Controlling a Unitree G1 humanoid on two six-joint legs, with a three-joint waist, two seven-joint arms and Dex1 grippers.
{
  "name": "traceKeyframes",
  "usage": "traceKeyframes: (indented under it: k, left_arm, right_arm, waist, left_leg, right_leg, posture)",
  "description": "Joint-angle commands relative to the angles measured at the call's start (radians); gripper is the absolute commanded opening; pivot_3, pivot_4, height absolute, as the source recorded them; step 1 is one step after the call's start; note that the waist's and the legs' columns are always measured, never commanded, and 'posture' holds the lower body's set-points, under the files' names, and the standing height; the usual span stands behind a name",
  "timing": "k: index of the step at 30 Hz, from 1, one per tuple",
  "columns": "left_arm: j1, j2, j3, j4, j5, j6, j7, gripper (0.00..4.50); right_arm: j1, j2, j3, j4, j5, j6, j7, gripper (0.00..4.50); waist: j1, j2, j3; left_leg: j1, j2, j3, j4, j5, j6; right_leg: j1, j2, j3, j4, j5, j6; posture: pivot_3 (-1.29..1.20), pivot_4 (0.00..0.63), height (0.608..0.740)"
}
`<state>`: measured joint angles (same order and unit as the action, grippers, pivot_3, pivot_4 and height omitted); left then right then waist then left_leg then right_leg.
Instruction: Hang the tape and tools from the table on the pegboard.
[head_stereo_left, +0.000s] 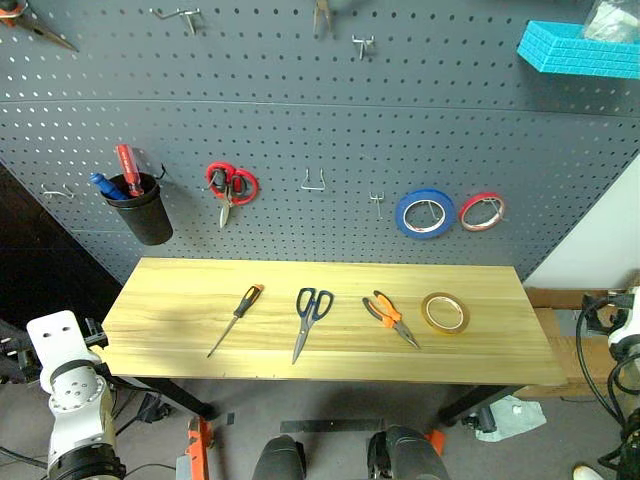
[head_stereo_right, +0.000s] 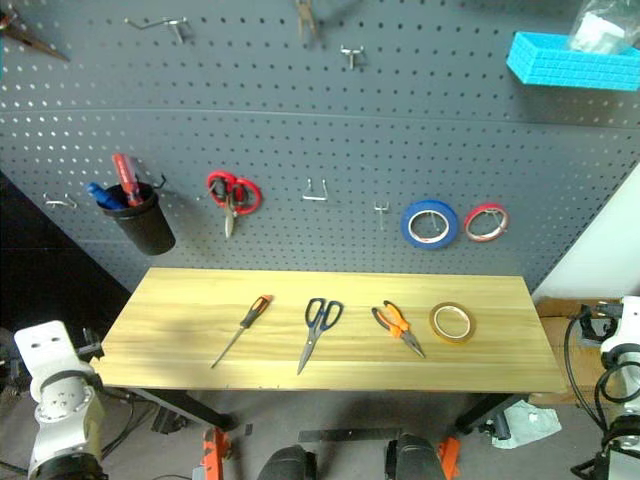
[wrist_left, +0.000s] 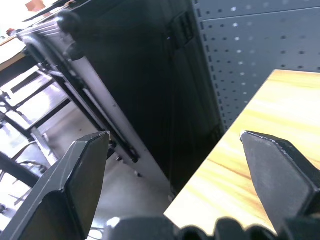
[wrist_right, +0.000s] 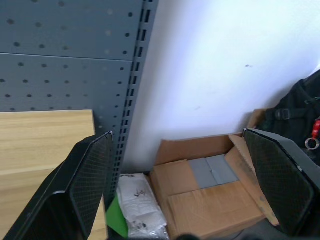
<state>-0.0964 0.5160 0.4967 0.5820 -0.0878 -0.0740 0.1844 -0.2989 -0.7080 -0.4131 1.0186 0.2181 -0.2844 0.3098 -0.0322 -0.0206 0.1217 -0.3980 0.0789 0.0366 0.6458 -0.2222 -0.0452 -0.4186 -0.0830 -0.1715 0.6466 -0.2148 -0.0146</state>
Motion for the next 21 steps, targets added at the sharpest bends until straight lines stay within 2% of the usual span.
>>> traceKeyframes:
  k: [1,8,10,16,19,21]
  left_arm:
    - [0.009,0.016,-0.025,-0.041,0.041,-0.059,-0.001,4.46]
    - [0.019,0.015,-0.025,-0.046,0.044,-0.072,0.000,4.46]
    - [0.020,0.006,-0.020,-0.063,0.018,-0.021,-0.021,4.46]
    - [0.041,-0.017,-0.067,-0.224,-0.044,0.089,-0.166,4.46]
    - [0.041,-0.013,-0.100,-0.304,-0.031,0.194,-0.188,4.46]
    - [0.044,-0.005,-0.141,-0.361,0.018,0.194,-0.192,4.46]
  right_arm:
    - [0.008,-0.017,-0.011,-0.007,-0.003,-0.033,0.006,4.50]
    - [0.015,-0.008,-0.005,-0.019,-0.002,-0.037,0.013,4.50]
    - [0.015,-0.007,-0.005,-0.021,0.001,-0.028,0.021,4.50]
    - [0.012,-0.016,0.007,-0.055,0.019,0.028,0.119,4.50]
    - [0.035,-0.008,0.029,-0.121,0.016,0.054,0.184,4.50]
    - [0.078,0.003,0.059,-0.205,-0.002,0.056,0.217,4.50]
  waist:
    - [0.000,0.000,0.000]
    - [-0.001,0.000,0.000]
    - [-0.001,0.000,0.000]
    - [0.000,0.000,0.000]
    - [0.000,0.000,0.000]
    - [0.000,0.000,0.002]
  left_leg:
    - [0.000,0.000,0.000,0.000,0.000,0.000]
    - [0.000,0.000,0.001,0.000,0.000,0.000]
    - [0.000,0.000,0.001,0.000,0.000,0.000]
    - [0.000,0.000,0.001,0.000,0.000,0.000]
    - [0.000,0.000,0.000,0.000,0.000,0.000]
    - [0.000,0.000,0.000,-0.001,0.000,0.000]
  right_leg:
    - [0.000,0.000,0.000,0.000,0.000,0.000]
    - [0.000,0.000,0.001,0.000,0.000,0.000]
    - [0.000,0.000,0.001,0.000,0.000,0.000]
    - [0.000,0.000,0.001,0.000,0.000,0.000]
    - [0.000,0.000,0.000,0.000,0.000,0.000]
    - [0.000,0.000,0.000,0.000,0.000,0.000]
  posture:
    - [-0.07,0.072,0.740]
    - [-0.06,0.073,0.740]
    - [-0.06,0.076,0.740]
    - [-0.06,0.090,0.740]
    - [-0.07,0.104,0.740]
    - [-0.08,0.119,0.740]
